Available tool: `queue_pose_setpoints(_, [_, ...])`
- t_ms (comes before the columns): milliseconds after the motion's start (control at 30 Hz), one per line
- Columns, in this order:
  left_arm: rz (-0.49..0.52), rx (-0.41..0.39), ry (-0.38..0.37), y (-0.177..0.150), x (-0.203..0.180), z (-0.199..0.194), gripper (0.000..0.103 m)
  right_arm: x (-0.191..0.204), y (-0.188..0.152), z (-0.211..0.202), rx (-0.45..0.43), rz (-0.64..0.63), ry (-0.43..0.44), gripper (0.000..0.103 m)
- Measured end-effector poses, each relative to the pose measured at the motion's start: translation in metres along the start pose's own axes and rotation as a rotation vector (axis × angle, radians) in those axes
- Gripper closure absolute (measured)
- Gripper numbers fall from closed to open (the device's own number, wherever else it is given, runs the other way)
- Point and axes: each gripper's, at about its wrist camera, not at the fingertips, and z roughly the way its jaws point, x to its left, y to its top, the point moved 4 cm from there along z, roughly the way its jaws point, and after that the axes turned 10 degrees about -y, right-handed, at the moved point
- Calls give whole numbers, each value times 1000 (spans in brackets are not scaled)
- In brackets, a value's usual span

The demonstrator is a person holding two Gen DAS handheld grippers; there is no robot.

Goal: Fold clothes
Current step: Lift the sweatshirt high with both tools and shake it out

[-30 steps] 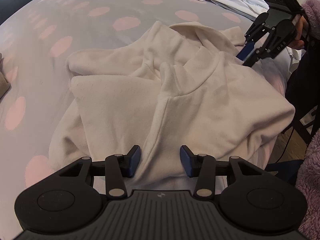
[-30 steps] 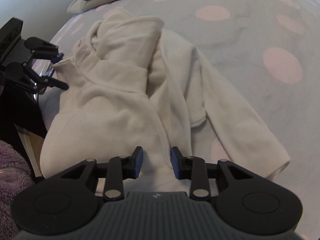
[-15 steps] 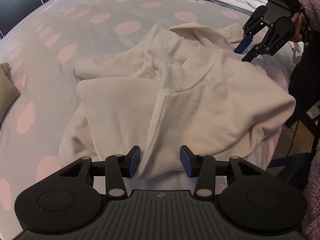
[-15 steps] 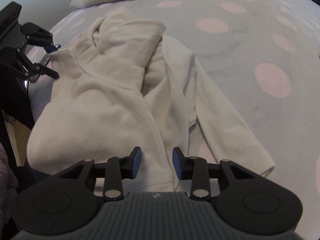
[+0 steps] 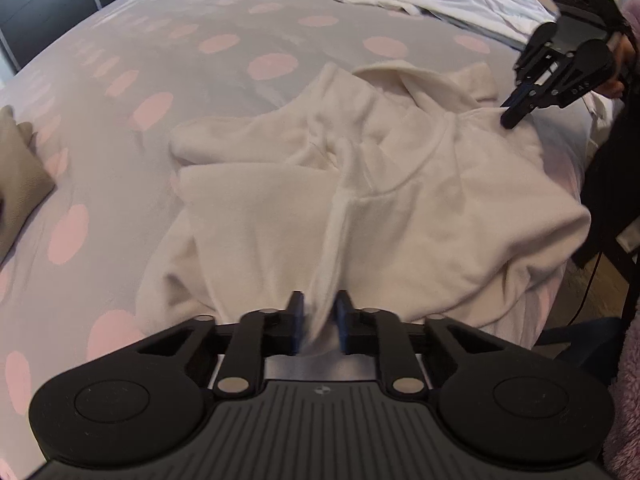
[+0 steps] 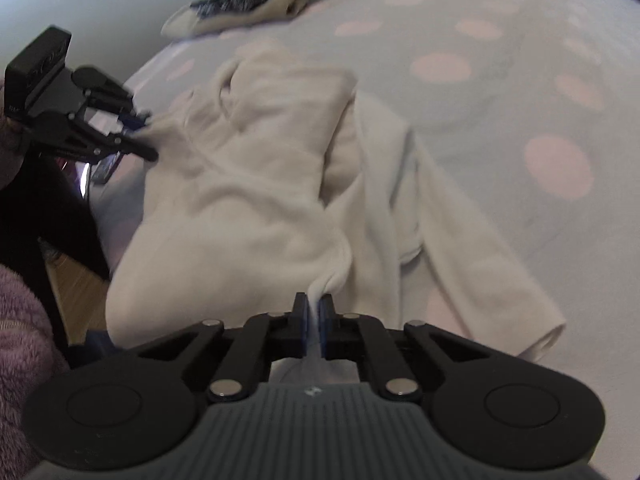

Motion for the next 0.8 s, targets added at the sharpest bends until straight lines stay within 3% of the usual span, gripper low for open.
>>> queue_pose_setpoints(133, [-54, -73, 52, 9, 11, -24, 100, -4, 18, -42, -127, 27, -164, 97])
queue_pose_setpoints(367, [-151, -358, 145, 67, 31, -137, 101, 7, 80, -157, -429, 16, -465, 97])
queue_pose_setpoints(600, [-43, -557, 287, 135, 1, -253, 101, 39, 144, -274, -714, -60, -679, 99])
queue_pose_setpoints(800, [56, -811, 379, 170, -54, -347, 101, 72, 165, -365, -940, -108, -848, 99])
